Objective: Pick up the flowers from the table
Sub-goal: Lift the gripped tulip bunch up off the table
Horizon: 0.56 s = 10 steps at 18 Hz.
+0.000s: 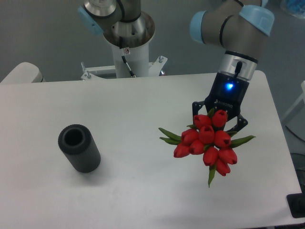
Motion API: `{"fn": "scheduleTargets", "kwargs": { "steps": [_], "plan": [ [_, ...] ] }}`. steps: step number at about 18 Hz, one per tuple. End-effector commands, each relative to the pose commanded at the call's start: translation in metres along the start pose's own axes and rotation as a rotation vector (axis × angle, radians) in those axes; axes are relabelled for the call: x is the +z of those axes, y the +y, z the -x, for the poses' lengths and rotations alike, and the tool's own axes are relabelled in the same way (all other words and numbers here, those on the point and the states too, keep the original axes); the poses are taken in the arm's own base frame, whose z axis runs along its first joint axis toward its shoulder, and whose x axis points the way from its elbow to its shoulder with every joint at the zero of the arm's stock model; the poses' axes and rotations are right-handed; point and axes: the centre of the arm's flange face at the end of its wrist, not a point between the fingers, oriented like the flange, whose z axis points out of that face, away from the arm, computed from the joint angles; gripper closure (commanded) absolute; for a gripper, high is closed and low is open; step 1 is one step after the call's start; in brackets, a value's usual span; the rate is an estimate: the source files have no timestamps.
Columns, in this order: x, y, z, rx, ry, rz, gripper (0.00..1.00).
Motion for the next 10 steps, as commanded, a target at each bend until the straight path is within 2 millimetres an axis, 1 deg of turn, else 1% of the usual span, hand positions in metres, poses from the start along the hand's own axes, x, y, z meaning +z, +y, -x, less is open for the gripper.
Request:
{"fn": "scheduleTargets", "kwargs": {
  "steps": [4,9,10],
  "plan": [
    [-0.0005,-0.0024,-0.0001,0.006,-0.001,-0.002,0.72],
    [-0.0043,0.0045,0.0048,0.008,-0.01,0.0,0.72],
    [-0.0041,0.0034,0.0043,0.009,-0.01,-0.001,0.72]
  ]
}}
